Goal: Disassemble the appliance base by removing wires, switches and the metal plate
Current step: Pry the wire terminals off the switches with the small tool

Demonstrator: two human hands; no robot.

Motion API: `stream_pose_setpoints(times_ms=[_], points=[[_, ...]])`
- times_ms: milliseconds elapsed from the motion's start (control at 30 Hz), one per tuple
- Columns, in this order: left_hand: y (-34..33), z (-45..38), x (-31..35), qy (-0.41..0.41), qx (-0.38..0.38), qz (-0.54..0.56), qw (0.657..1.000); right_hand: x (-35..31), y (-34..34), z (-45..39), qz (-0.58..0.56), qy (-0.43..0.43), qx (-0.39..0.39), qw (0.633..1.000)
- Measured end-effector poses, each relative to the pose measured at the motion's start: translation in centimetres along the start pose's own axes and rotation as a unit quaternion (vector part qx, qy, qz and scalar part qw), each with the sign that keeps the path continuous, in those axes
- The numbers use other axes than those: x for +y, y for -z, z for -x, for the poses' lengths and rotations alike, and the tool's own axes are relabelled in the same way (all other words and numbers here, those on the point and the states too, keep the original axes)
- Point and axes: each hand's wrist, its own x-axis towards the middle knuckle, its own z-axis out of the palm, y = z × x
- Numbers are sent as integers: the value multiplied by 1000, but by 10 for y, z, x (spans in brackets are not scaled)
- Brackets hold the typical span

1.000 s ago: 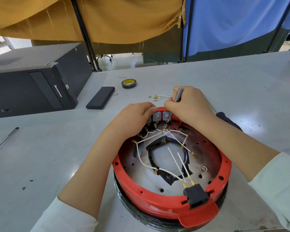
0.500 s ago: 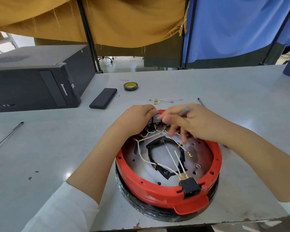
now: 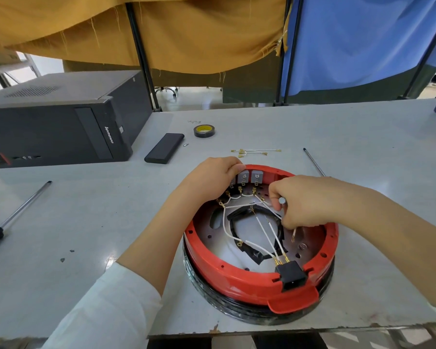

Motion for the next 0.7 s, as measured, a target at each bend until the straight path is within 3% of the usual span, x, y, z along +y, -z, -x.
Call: stream_pose_setpoints(times_ms=[167,433,700], points=[[-1,-1,-2,0,-2,-2,1000,-4,-5,1,33,-12,36,999],[-3,-2,-4,10,-5,18,1000,14,14,10,-133,51,185,972],[0,0,-2,10,-12,9,1000,33,17,3,88,86,247,961]])
